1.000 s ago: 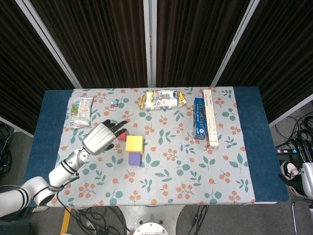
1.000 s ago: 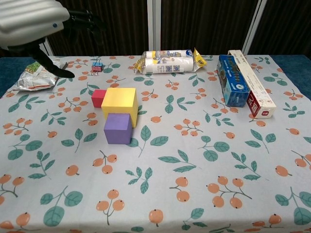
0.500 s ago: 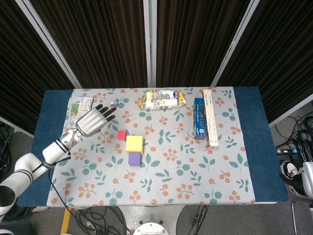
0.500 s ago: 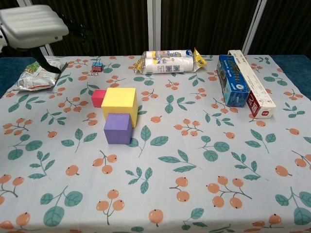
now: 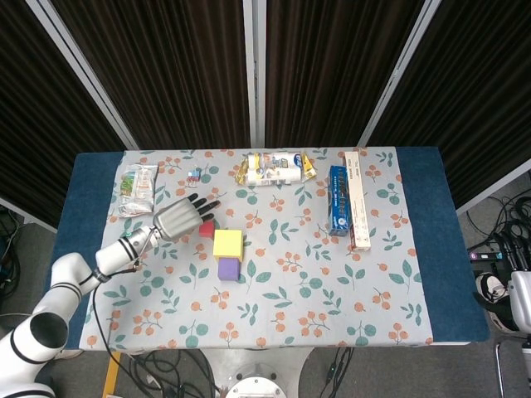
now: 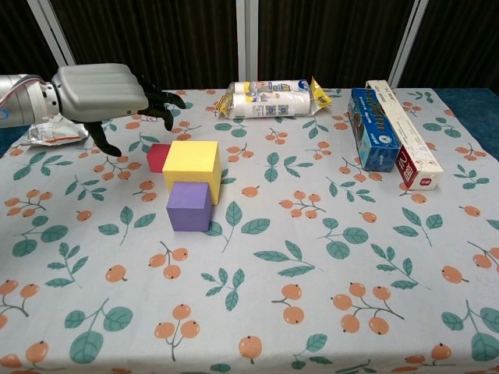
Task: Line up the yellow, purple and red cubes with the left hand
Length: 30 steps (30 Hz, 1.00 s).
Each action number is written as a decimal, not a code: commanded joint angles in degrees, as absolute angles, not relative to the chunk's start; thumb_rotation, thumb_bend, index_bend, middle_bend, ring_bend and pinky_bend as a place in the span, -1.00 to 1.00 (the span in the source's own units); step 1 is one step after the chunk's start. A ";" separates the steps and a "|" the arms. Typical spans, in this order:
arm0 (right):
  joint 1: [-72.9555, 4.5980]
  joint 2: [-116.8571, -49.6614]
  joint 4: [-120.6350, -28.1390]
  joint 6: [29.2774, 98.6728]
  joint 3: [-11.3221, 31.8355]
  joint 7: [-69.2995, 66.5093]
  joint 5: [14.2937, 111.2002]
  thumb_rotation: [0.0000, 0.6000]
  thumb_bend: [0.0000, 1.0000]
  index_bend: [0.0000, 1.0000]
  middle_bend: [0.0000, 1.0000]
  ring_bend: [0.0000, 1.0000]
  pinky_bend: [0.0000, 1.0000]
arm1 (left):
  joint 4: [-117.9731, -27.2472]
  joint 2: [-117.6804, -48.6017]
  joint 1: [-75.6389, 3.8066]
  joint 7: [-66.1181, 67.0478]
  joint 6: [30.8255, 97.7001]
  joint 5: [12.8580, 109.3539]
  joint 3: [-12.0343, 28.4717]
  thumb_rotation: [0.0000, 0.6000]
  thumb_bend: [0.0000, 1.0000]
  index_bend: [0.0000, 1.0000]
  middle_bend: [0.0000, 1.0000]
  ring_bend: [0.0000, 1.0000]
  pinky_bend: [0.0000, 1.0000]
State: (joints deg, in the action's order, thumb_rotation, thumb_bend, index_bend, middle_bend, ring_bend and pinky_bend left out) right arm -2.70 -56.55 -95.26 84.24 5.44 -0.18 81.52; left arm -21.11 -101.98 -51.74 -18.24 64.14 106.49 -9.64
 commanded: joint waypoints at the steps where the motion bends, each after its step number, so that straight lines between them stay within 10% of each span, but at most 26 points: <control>1: -2.77 -56.54 -95.48 84.06 5.46 0.10 81.31 1.00 -1.00 -1.00 -0.91 -1.00 -0.95 | -20.12 -102.55 -51.79 -18.91 63.92 106.53 -10.38 1.00 -0.77 -0.33 -0.62 -0.51 -0.38; 30: -3.07 -56.61 -96.43 83.39 5.52 1.72 80.28 1.00 -1.00 -1.00 -0.91 -1.00 -0.95 | -16.76 -106.05 -54.21 -22.36 59.69 106.18 -14.02 1.00 -0.77 -0.24 -0.65 -0.51 -0.38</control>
State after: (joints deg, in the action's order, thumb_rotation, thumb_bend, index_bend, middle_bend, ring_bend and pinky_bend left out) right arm -3.07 -56.61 -96.43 83.39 5.52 1.72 80.28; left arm -16.74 -106.02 -54.20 -22.33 59.73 106.20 -13.98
